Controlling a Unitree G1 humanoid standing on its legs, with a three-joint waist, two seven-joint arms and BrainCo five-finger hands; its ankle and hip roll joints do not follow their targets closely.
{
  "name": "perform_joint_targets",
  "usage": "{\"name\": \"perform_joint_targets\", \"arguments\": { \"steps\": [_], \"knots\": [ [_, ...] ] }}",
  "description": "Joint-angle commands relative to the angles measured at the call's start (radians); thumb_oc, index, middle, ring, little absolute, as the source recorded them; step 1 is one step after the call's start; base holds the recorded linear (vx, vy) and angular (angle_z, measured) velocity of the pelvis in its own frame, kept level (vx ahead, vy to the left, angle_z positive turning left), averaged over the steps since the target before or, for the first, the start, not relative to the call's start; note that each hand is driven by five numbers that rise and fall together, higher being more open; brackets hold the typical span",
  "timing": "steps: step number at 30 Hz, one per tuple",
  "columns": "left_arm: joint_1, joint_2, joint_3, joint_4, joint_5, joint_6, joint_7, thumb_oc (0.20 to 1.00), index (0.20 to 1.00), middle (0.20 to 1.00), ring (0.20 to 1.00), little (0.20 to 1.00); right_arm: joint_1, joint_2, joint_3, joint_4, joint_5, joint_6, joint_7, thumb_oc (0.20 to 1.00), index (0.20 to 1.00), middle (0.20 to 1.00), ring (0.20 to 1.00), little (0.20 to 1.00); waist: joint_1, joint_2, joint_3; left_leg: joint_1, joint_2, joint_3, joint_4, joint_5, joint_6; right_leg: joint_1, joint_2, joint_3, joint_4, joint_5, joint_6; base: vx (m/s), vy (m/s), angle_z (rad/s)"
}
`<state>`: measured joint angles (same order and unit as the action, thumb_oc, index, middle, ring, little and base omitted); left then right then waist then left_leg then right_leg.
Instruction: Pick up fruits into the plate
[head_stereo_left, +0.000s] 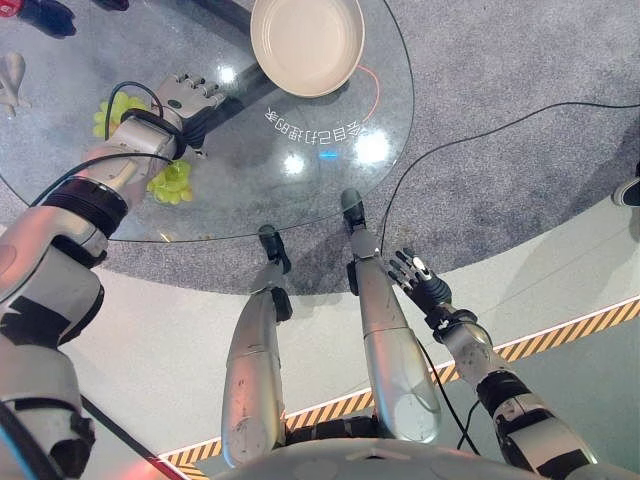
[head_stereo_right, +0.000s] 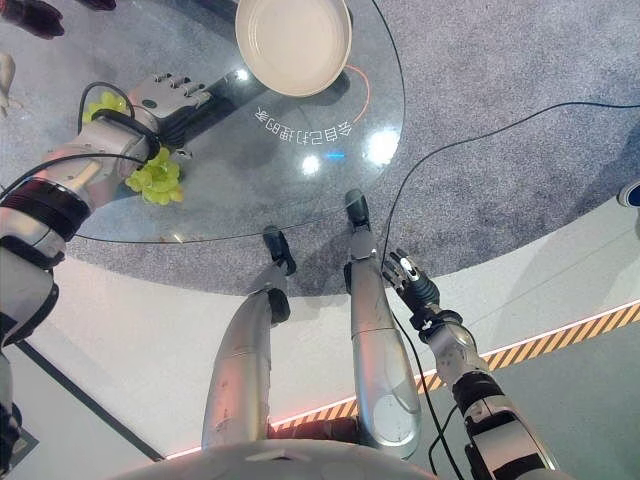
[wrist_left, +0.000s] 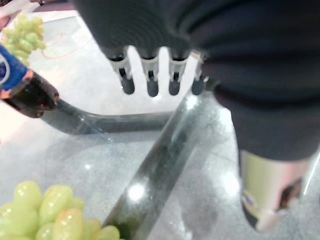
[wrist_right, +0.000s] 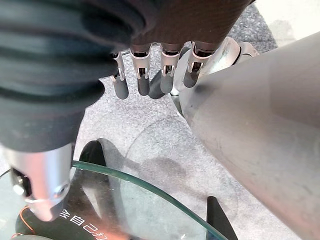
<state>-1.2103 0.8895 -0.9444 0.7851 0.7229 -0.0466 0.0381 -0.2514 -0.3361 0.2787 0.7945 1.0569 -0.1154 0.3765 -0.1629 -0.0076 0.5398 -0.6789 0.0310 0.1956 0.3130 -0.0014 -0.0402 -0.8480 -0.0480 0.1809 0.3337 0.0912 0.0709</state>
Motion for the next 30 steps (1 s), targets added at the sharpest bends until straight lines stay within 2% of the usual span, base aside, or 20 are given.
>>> {"name": "perform_joint_targets", "arguments": {
  "steps": [1,8,11,20,28,30],
  "knots": [
    [0.009,0.113,0.091,-0.053,-0.022,0.004,0.022,1.0,1.0,1.0,1.0,1.0,0.095,-0.044,-0.016,-0.059,-0.02,-0.009,0.014,1.0,1.0,1.0,1.0,1.0,-0.034,0.061,-0.02,-0.022,-0.104,-0.057,0.06,-0.091,0.073,0.039,0.038,-0.119,-0.011,-0.035,-0.012,-0.02,0.156,-0.03],
    [0.029,0.162,0.113,-0.092,-0.039,-0.011,-0.004,1.0,1.0,1.0,1.0,1.0,0.088,-0.039,-0.023,-0.064,-0.04,0.003,-0.001,1.0,1.0,1.0,1.0,1.0,-0.018,0.077,-0.02,0.013,-0.12,-0.051,0.043,-0.097,0.087,0.064,0.029,-0.114,-0.022,-0.025,0.006,-0.02,0.126,0.02],
    [0.038,0.194,0.117,-0.121,-0.044,-0.033,-0.055,1.0,1.0,1.0,1.0,1.0,0.087,-0.036,-0.029,-0.075,-0.054,0.013,-0.016,1.0,1.0,1.0,1.0,1.0,-0.011,0.086,-0.02,0.022,-0.129,-0.045,0.044,-0.107,0.095,0.07,0.019,-0.111,-0.024,-0.021,0.017,-0.02,0.124,-0.02],
    [0.015,0.237,0.067,-0.132,-0.058,-0.061,-0.105,1.0,1.0,1.0,1.0,1.0,0.075,-0.049,-0.035,-0.077,-0.055,0.015,-0.019,1.0,1.0,1.0,1.0,1.0,-0.008,0.099,-0.02,0.005,-0.138,-0.028,0.054,-0.125,0.104,0.052,0.002,-0.096,-0.035,-0.006,0.037,-0.01,0.083,-0.03],
    [-0.022,0.236,0.004,-0.141,-0.035,-0.041,-0.121,1.0,1.0,1.0,1.0,1.0,0.073,-0.057,-0.032,-0.104,-0.031,0.005,-0.005,1.0,1.0,1.0,1.0,1.0,-0.017,0.102,-0.02,-0.045,-0.143,-0.019,0.083,-0.14,0.108,0.006,-0.002,-0.081,-0.026,0.003,0.047,0.0,0.041,-0.05],
    [-0.048,0.218,-0.022,-0.128,0.001,-0.014,-0.129,1.0,1.0,1.0,1.0,1.0,0.072,-0.055,-0.022,-0.122,-0.022,0.003,0.0,1.0,1.0,1.0,1.0,1.0,-0.025,0.099,-0.02,-0.07,-0.142,-0.014,0.097,-0.147,0.11,-0.018,0.0,-0.074,-0.02,0.008,0.05,0.04,0.024,-0.02]
  ]
}}
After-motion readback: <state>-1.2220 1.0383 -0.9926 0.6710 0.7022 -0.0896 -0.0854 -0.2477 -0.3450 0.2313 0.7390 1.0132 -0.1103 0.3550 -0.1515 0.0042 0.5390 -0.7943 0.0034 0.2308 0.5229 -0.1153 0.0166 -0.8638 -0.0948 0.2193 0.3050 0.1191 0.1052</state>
